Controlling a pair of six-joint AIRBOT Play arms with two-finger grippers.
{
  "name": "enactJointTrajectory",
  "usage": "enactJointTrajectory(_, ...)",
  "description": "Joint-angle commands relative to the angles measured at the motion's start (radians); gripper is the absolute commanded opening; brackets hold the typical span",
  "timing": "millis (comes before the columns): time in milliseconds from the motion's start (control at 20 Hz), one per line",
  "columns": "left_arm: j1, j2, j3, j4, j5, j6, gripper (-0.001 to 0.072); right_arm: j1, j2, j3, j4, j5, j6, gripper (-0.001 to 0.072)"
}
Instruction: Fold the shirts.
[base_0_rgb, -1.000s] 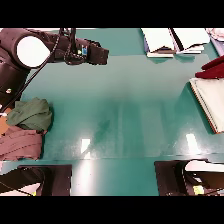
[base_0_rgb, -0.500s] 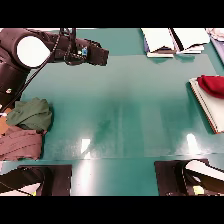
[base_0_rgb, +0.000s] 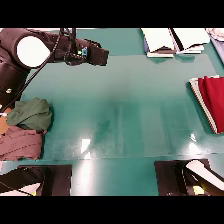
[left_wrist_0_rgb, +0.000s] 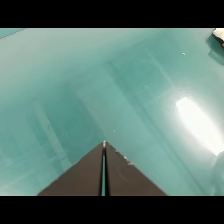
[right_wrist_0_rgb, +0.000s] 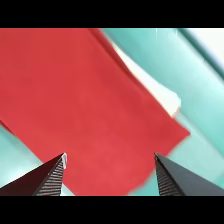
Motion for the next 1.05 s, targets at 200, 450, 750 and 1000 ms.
enactJointTrajectory(200, 0.001, -0.001, 0.000, -0.001, -0.003, -0.001, 0.0023, 0.414, 0.093, -0.006, 0.337, -0.109, 0.000, 0.0632)
enactJointTrajectory(450, 0.001, -0.001, 0.000, -0.003, 0.013, -0.001, 0.0023, 0.862, 0.068, -0.006, 0.325, -0.117, 0.000, 0.0622)
enactJointTrajectory(750, 0.001, -0.001, 0.000, -0.003, 0.013, 0.000, 0.0023, 1.144, 0.013, -0.006, 0.324, -0.145, -0.002, 0.0021)
enactJointTrajectory(1000, 0.001, -0.001, 0.000, -0.003, 0.013, -0.001, 0.0023, 1.182, 0.003, -0.006, 0.326, -0.145, -0.001, 0.0021)
